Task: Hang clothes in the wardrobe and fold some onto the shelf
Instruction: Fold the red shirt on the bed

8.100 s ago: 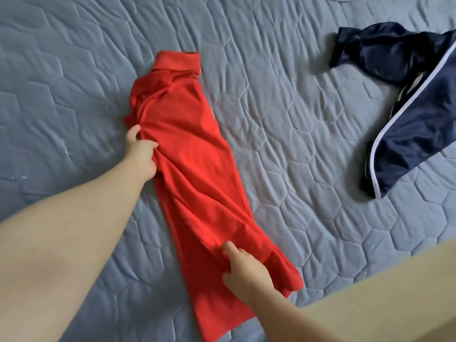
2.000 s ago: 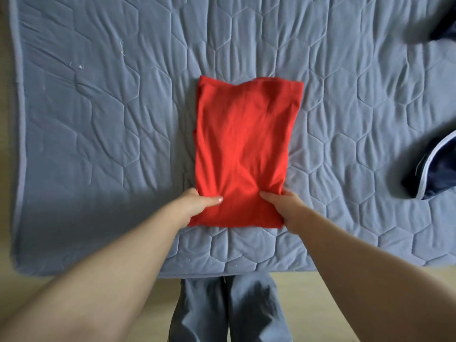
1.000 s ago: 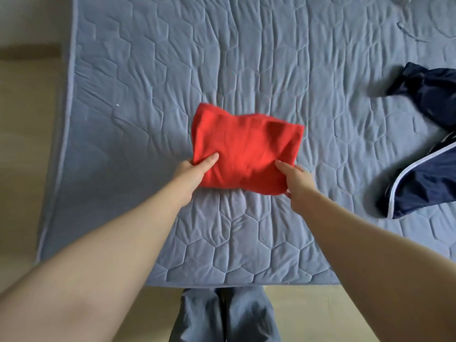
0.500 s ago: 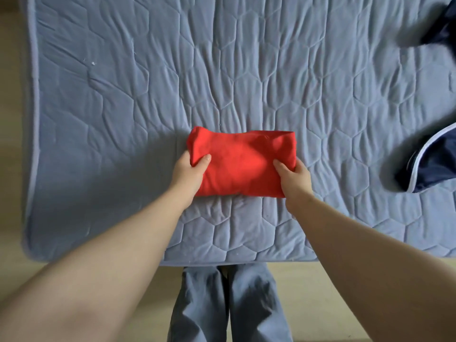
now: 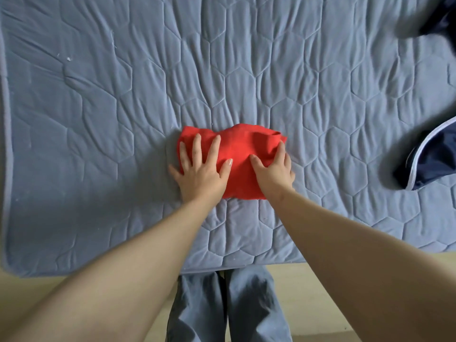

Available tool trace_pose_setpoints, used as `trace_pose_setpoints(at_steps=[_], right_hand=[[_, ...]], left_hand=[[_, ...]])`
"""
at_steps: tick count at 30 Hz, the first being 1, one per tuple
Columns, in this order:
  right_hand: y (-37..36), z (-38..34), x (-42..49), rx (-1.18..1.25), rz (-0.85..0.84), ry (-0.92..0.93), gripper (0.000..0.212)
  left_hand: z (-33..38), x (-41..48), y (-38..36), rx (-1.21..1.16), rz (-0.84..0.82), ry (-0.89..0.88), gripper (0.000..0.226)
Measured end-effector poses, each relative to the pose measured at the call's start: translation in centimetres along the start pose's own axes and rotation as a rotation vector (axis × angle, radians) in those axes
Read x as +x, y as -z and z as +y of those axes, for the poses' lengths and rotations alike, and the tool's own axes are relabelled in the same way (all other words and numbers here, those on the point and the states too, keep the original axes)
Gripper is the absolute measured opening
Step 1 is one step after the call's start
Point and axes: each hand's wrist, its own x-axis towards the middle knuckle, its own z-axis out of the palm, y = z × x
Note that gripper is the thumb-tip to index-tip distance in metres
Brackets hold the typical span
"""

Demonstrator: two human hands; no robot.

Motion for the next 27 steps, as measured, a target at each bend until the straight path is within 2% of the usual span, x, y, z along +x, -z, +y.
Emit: trace_pose_setpoints(at_steps=[3, 6, 9, 11, 13, 17, 19, 21, 24, 27], right_hand=[[-1.1, 0.8, 1.6, -0.055, -0.043, -0.039, 0.076], [-2.4, 1.5, 3.3, -0.165, 0.049, -0.033, 0.077], [-3.1, 1.4, 4.4, -0.138, 0.165, 0.035, 0.079], [-3.2, 1.6, 4.3, -0.102, 0.165, 0.05, 0.076], [-3.0, 1.8, 4.0, -0.03, 0.149, 0.03, 0.069], [-1.6, 0.9, 3.1, 0.057, 0.063, -0.061, 0.061], [-0.8, 0.7, 2.6, 0.079, 0.047, -0.085, 0.059], [0.0, 0.6, 1.1, 0.093, 0.036, -0.107, 0.061], [1.0, 0.0, -2.1, 0.099, 0.014, -0.135, 0.061], [2.9, -2.5, -5.9, 0.107, 0.012, -0.086, 0.056]], left_hand=[[-1.4, 1.5, -1.8, 0.091, -0.067, 0.018, 0.061], [-1.9, 2.8, -3.6, 0.078, -0.053, 0.011, 0.062], [-2.2, 3.2, -4.4, -0.056, 0.087, 0.072, 0.062], [-2.6, 3.0, -4.2, -0.223, 0.184, 0.191, 0.069], [-2.4, 2.7, -3.5, -0.41, 0.202, 0.345, 0.079], [-2.6, 2.6, -1.0, -0.769, -0.03, 0.701, 0.096], [-3.5, 2.6, 0.2, -0.991, -0.244, 0.72, 0.094], [-4.4, 1.5, 1.9, -1.087, -0.402, 0.68, 0.083], [-5.1, -0.6, 4.4, -1.073, -0.402, 0.642, 0.077], [-4.8, -2.8, 8.9, -1.092, -0.382, 0.625, 0.075]])
